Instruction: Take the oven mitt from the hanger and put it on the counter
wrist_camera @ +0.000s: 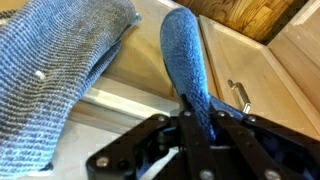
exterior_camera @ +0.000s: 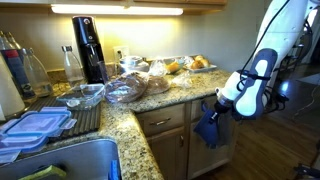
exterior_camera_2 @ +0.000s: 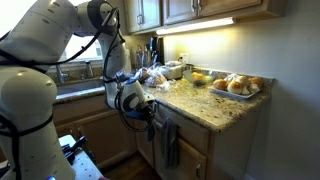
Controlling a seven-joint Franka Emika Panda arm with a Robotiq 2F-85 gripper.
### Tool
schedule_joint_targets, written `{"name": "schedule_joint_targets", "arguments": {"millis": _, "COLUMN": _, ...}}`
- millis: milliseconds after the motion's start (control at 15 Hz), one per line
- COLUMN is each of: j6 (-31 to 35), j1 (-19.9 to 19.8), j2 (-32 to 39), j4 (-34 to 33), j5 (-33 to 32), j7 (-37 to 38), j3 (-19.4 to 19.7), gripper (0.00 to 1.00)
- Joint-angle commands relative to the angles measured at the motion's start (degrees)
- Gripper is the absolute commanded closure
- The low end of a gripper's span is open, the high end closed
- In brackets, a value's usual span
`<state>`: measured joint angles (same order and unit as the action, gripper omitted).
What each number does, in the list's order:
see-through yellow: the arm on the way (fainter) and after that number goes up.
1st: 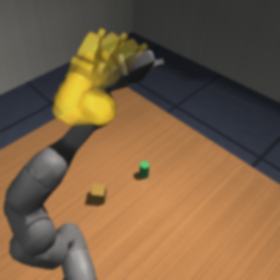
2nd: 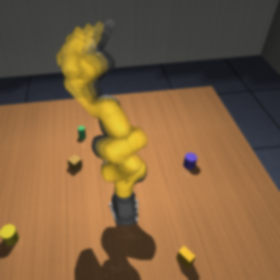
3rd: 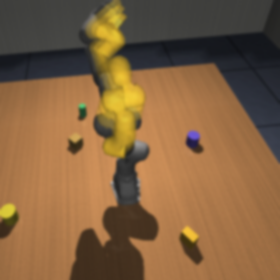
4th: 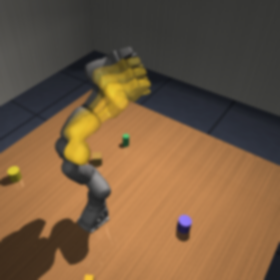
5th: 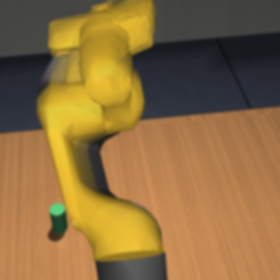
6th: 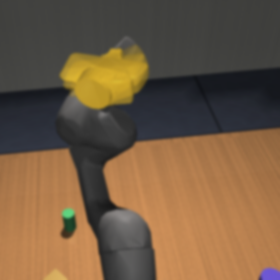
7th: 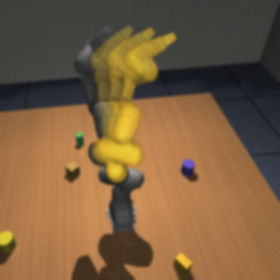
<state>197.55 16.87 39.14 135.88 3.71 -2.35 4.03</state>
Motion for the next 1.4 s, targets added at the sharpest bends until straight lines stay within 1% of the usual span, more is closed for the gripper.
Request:
{"name": "schedule_joint_targets", "arguments": {"millis": 0, "j6": -2.35, "j1": 1.25, "j2": -6.89, "j4": 5.08, "j5": 0.02, "j7": -1.57, "j3": 1.76, "gripper": 0.91}}
{"name": "schedule_joint_targets", "arguments": {"millis": 200, "j6": -3.48, "j1": 1.44, "j2": -10.23, "j4": 6.64, "j5": 0.22, "j7": -1.59, "j3": 1.95, "gripper": 0.91}}
{"name": "schedule_joint_targets", "arguments": {"millis": 267, "j6": -3.95, "j1": 0.88, "j2": -11.44, "j4": 7.12, "j5": -0.08, "j7": -1.49, "j3": 1.43, "gripper": 0.91}}
{"name": "schedule_joint_targets", "arguments": {"millis": 467, "j6": -6.68, "j1": 1.07, "j2": -14.52, "j4": 8.31, "j5": -0.11, "j7": -1.15, "j3": 1.48, "gripper": 0.91}}
{"name": "schedule_joint_targets", "arguments": {"millis": 600, "j6": -8.46, "j1": 2.33, "j2": -16.63, "j4": 9.27, "j5": 0.18, "j7": -0.86, "j3": 2.62, "gripper": 0.91}}
{"name": "schedule_joint_targets", "arguments": {"millis": 667, "j6": -9.17, "j1": 2.32, "j2": -17.68, "j4": 9.75, "j5": -0.10, "j7": -0.80, "j3": 2.59, "gripper": 0.91}}
{"name": "schedule_joint_targets", "arguments": {"millis": 733, "j6": -10.05, "j1": 3.20, "j2": -18.69, "j4": 10.25, "j5": 0.05, "j7": -0.68, "j3": 3.51, "gripper": 0.91}}
{"name": "schedule_joint_targets", "arguments": {"millis": 933, "j6": -10.72, "j1": 3.38, "j2": -21.87, "j4": 11.89, "j5": -0.60, "j7": -0.57, "j3": 3.84, "gripper": 0.91}}
{"name": "schedule_joint_targets", "arguments": {"millis": 1133, "j6": -12.30, "j1": 5.15, "j2": -25.13, "j4": 13.05, "j5": 0.33, "j7": -1.10, "j3": 5.91, "gripper": 0.91}}
{"name": "schedule_joint_targets", "arguments": {"millis": 1333, "j6": -14.52, "j1": 7.42, "j2": -27.72, "j4": 13.43, "j5": 0.00, "j7": -1.27, "j3": 9.92, "gripper": 0.91}}
